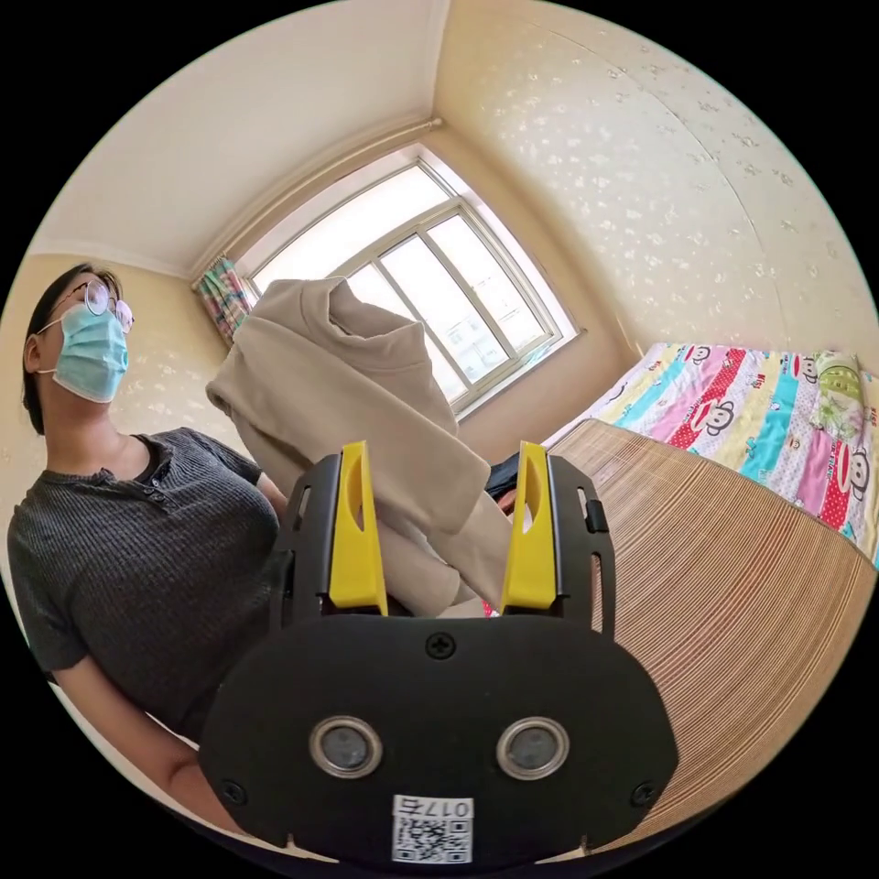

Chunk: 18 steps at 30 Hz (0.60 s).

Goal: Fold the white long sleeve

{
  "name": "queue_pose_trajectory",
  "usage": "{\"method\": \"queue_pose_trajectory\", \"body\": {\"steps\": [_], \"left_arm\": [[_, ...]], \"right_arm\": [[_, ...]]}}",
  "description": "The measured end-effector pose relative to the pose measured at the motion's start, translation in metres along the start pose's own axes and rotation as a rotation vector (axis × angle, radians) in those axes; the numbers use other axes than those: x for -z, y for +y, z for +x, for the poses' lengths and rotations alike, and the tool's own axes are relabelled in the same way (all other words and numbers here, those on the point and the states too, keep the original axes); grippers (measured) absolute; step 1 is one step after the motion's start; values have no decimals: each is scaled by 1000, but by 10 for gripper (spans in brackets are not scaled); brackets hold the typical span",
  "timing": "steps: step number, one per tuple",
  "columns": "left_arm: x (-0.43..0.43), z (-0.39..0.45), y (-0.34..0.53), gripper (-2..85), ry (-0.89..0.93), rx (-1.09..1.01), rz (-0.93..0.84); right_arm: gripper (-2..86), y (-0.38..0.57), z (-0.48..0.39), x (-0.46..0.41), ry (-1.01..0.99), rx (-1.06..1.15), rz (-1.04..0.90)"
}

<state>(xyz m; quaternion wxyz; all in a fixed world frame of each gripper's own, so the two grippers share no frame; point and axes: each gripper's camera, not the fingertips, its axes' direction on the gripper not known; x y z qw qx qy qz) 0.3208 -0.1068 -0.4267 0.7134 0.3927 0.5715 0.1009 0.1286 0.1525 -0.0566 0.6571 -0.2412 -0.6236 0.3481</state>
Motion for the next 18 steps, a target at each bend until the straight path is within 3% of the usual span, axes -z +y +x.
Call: {"method": "queue_pose_trajectory", "body": {"steps": [6,11,12,13,15,18], "left_arm": [[34,-60,74,53,102,172,82],[78,-113,127,54,130,315,139],[91,-117,130,54,89,324,131],[104,-116,129,53,44,311,114],[123,-106,124,54,-40,275,75],[164,-73,117,54,-334,232,-25]], "right_arm": [[227,21,46,-59,-33,-37,-44],[191,15,52,-113,-148,98,-114],[176,15,50,-117,-197,130,-125],[109,14,49,-119,-265,170,-129],[60,12,47,-106,-165,145,-82],[40,2,37,-48,73,35,108]]}}
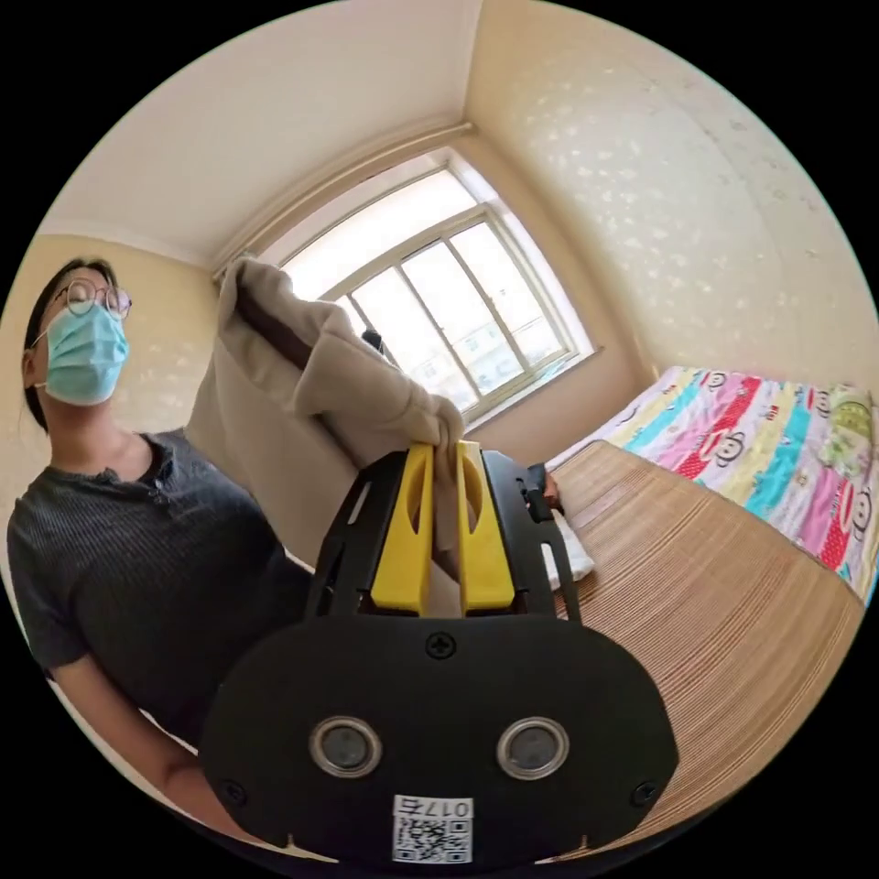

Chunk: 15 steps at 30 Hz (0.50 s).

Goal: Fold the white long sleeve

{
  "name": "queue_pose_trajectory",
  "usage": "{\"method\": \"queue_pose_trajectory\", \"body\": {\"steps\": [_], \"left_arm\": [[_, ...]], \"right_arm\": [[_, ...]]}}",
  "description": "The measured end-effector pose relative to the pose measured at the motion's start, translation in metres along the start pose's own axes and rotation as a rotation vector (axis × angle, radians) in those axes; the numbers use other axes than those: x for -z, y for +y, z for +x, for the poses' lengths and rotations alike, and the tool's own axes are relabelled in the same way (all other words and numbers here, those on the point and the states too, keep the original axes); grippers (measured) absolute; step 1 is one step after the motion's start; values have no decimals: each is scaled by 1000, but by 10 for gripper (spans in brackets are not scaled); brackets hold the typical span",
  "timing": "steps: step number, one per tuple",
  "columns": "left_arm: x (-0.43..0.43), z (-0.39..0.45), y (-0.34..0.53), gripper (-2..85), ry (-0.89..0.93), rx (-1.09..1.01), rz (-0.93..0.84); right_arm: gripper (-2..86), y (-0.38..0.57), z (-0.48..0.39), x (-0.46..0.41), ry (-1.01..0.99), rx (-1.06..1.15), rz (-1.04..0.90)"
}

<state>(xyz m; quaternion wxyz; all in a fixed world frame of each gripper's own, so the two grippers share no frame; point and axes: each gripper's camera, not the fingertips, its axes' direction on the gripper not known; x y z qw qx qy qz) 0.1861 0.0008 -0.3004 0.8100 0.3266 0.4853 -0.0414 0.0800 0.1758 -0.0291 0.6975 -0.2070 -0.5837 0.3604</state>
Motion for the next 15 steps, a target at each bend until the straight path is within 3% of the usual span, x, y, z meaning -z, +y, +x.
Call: {"method": "queue_pose_trajectory", "body": {"steps": [2,7,10,12,15], "left_arm": [[33,14,5,54,-235,-22,-23],[93,1,41,52,-1053,53,-105],[92,-53,71,52,-1344,102,-248],[91,-95,91,52,-1406,137,-313],[98,-153,117,53,-1350,197,-343]], "right_arm": [[34,-16,-34,45,215,31,150],[30,-33,-117,68,659,118,361],[30,-33,-150,47,846,172,440],[30,-34,-165,29,935,216,466],[30,-35,-189,4,1064,308,542]]}}
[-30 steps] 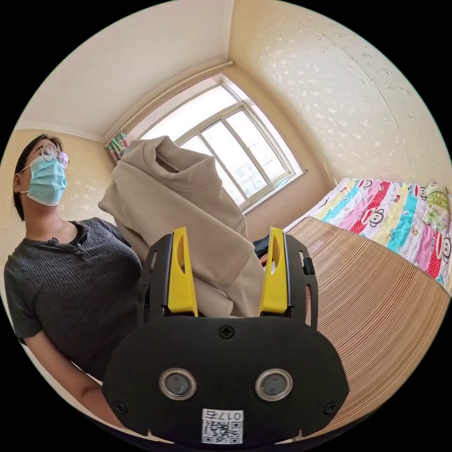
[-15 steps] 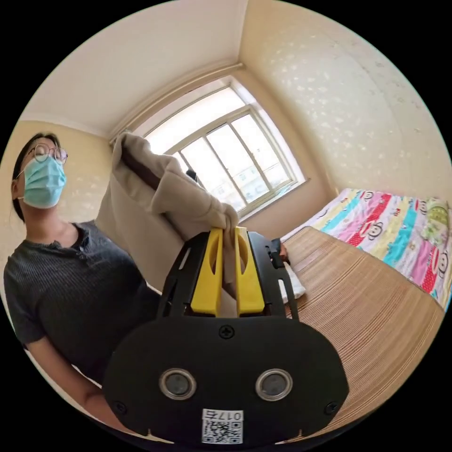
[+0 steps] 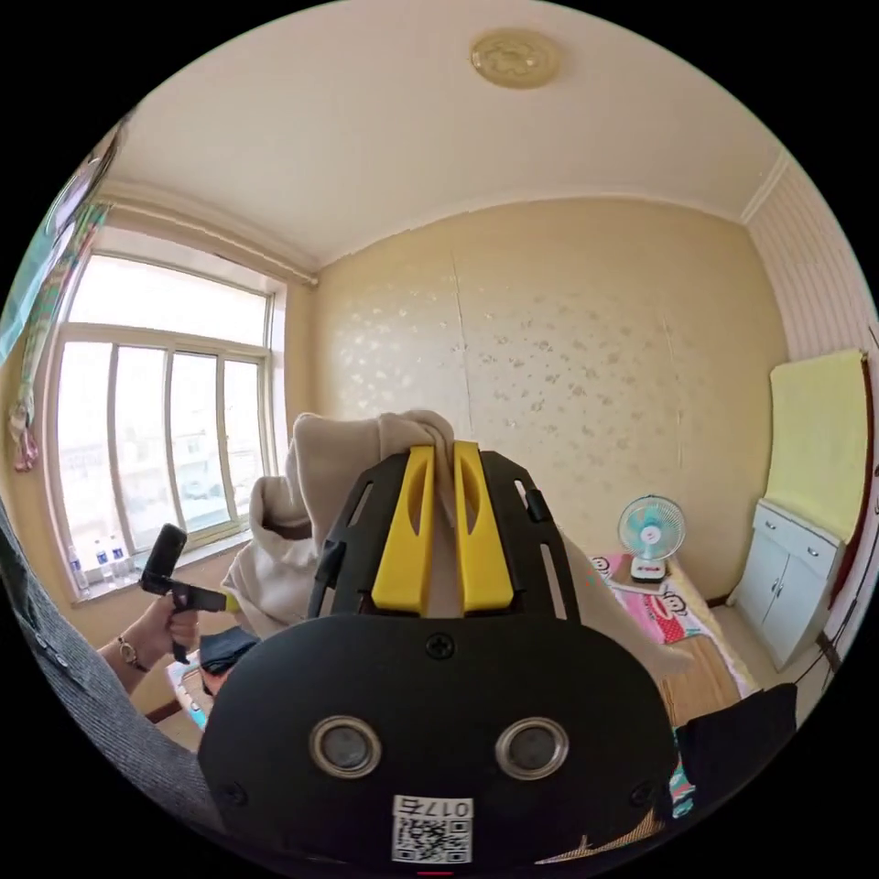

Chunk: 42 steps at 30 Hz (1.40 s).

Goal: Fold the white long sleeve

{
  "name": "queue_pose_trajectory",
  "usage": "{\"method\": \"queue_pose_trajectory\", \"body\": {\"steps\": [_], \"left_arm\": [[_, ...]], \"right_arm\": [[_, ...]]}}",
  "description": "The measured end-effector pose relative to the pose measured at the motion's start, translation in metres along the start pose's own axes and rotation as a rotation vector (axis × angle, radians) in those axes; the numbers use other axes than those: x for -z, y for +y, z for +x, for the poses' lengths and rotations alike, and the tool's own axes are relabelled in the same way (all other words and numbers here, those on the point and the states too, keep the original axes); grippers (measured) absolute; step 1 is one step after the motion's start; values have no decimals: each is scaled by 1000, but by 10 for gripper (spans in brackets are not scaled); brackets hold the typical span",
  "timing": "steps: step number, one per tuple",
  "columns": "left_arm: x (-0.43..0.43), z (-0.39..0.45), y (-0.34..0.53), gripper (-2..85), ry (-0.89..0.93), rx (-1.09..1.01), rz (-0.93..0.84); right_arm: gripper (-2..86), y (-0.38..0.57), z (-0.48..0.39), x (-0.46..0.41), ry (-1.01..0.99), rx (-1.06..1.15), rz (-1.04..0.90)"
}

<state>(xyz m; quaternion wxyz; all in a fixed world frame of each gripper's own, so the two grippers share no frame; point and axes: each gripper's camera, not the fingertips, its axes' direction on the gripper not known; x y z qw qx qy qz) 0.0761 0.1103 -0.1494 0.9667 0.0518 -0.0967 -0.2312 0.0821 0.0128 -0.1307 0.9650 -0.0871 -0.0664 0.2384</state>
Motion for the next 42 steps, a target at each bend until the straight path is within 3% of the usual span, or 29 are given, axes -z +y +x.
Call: {"method": "queue_pose_trajectory", "body": {"steps": [3,6,9,15,17,19,21,23,26,34,38,42], "left_arm": [[-54,-11,7,58,93,-4,-26],[-123,3,12,74,232,-125,-227],[-178,31,28,103,204,-234,-372],[-210,58,27,178,340,-283,-284],[-211,67,23,179,281,-286,-230],[-218,65,21,156,58,-205,-186],[-217,56,22,55,-103,-152,-161],[-197,40,22,12,-80,-90,-68],[-140,19,21,-1,-12,-22,146],[14,66,20,-6,-299,-80,683],[54,104,14,-6,-327,-208,822],[90,162,11,-6,-395,-348,926]], "right_arm": [[29,-8,-27,8,104,70,117],[29,-13,-47,11,217,104,218],[28,-11,-54,17,332,94,318],[29,-9,-70,13,496,69,407],[29,-10,-90,5,547,124,411],[30,-8,-107,-2,595,171,424],[31,-6,-121,-7,634,210,439],[32,-5,-127,-9,649,214,446],[33,-6,-110,-4,553,196,375],[39,11,-44,9,20,219,-127],[40,66,-15,-5,-213,114,-196],[39,102,-24,-23,-375,152,-302]]}}
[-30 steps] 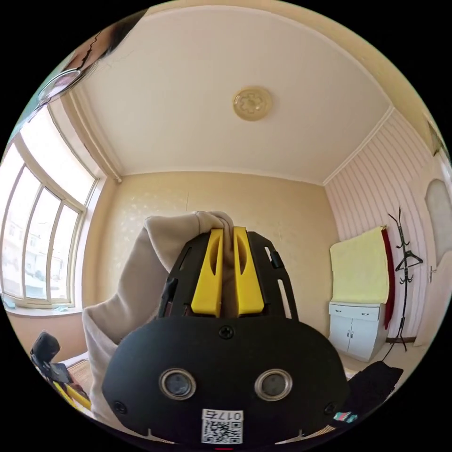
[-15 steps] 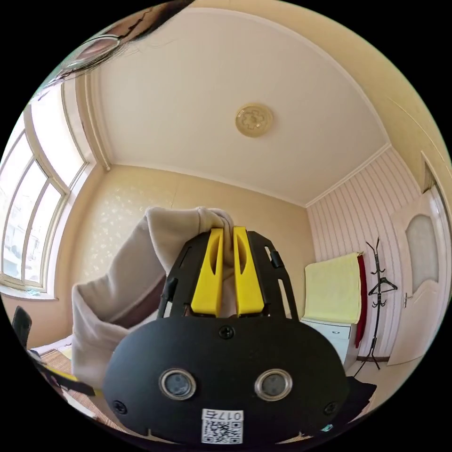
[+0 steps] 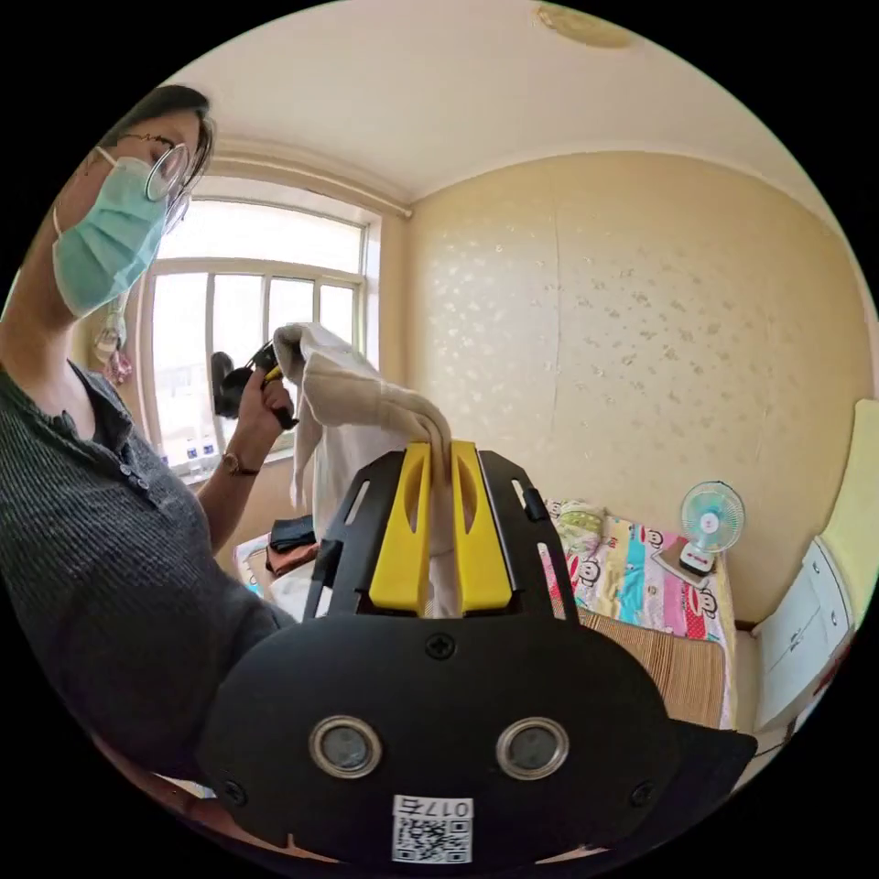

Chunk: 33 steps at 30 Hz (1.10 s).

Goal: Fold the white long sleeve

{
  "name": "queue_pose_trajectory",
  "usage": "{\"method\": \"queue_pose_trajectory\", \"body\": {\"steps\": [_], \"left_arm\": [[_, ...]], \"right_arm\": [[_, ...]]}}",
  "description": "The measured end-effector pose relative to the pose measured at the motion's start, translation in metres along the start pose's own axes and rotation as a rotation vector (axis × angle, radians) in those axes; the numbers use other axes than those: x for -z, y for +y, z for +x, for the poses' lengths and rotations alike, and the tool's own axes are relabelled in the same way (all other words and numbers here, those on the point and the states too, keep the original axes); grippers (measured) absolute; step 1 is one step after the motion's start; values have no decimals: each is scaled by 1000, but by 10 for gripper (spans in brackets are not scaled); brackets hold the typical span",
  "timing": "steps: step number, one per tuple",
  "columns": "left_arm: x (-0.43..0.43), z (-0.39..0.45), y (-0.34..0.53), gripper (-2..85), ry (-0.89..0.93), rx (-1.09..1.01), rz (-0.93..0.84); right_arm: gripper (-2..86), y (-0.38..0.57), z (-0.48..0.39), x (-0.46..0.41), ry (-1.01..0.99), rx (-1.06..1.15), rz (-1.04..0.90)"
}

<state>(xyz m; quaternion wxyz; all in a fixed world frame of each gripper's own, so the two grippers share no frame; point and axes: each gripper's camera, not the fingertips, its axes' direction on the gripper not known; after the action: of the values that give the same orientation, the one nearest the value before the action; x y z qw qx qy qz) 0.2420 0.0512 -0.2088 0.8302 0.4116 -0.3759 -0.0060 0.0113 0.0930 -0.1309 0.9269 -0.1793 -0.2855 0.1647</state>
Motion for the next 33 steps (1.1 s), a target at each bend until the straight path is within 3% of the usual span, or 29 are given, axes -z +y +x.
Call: {"method": "queue_pose_trajectory", "body": {"steps": [9,15,24,26,29,33], "left_arm": [[59,22,-77,-6,46,28,215],[101,31,-114,-6,-5,58,314],[115,30,-161,-6,-14,125,301],[117,32,-170,-6,-52,103,317],[121,23,-188,-6,-97,103,295],[131,-30,-212,-5,-176,206,193]], "right_arm": [[37,33,-14,-44,-393,10,60],[45,42,-34,-72,-584,103,-48],[145,49,-49,-134,-772,80,-164],[134,46,-62,-144,-854,130,-272],[48,49,-66,-138,-758,200,-381],[39,40,4,-95,-550,48,-295]]}}
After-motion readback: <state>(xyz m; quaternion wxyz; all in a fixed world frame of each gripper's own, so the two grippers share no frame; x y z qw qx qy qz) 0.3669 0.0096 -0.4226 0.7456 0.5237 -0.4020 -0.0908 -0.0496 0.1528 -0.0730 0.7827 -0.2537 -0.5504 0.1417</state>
